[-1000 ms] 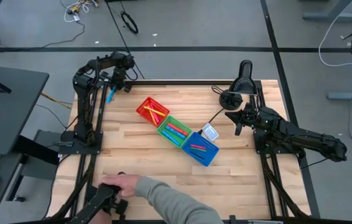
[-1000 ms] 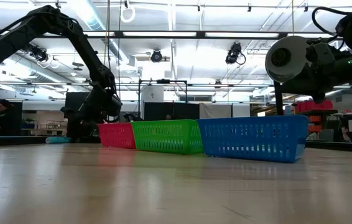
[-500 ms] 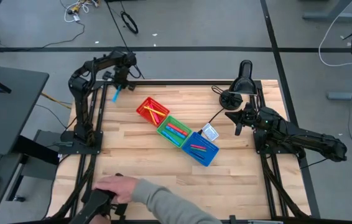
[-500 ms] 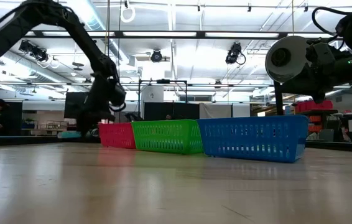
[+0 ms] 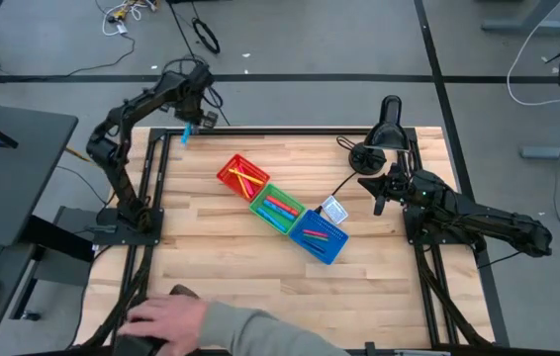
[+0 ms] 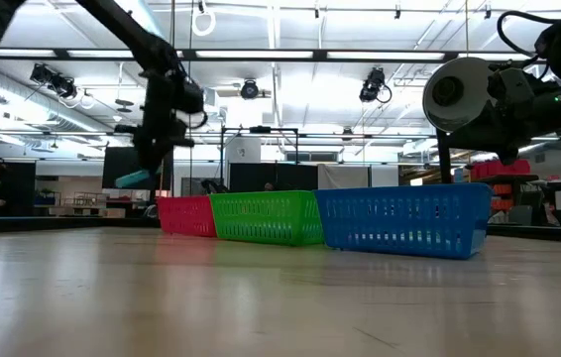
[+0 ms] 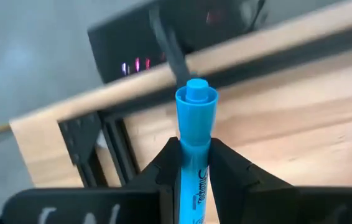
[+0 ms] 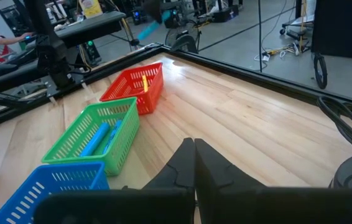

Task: Pick & Place Markers
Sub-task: Put the light blue highlighter pen into the green bin

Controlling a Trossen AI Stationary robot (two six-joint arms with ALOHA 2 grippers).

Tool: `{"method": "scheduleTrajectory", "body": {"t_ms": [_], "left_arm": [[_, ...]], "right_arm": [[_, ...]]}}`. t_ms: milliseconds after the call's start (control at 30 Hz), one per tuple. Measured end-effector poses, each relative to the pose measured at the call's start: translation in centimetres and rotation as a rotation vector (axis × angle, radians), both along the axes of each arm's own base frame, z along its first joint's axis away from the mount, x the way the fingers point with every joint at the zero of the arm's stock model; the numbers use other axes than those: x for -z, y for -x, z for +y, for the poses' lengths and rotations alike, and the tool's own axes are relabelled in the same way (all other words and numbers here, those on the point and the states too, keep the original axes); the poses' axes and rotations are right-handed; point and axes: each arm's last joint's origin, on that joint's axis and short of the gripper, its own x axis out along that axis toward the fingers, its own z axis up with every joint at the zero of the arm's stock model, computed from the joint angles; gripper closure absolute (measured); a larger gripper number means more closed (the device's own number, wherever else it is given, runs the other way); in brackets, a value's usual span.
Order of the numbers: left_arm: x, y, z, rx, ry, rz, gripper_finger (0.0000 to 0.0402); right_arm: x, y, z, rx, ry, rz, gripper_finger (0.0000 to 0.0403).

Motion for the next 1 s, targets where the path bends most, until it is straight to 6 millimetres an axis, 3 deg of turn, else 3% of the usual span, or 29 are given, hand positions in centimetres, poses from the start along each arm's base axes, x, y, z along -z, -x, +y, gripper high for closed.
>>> {"method": "scheduleTrajectory", "body": {"t_ms": [233, 433, 667, 1000], "left_arm": [[-4.4, 0.2, -0.8, 0.079, -0.192, -0.145, 0.0341], [-6.6, 0.8, -1.1, 0.100, -0.297, -0.202, 0.0341], [-7.0, 1.1, -1.0, 0.180, -0.276, -0.277, 0.0341], [-6.9, -2.8, -3.6, 0.538, -0.220, -0.278, 0.0341]], "right_arm": [[0.0, 0.0, 0.0, 0.000, 0.000, 0.000, 0.0403], [0.0, 0.0, 0.0, 0.000, 0.000, 0.000, 0.0403], [0.0, 0.0, 0.0, 0.000, 0.000, 0.000, 0.0403], [0.0, 0.0, 0.0, 0.000, 0.000, 0.000, 0.0403]]}}
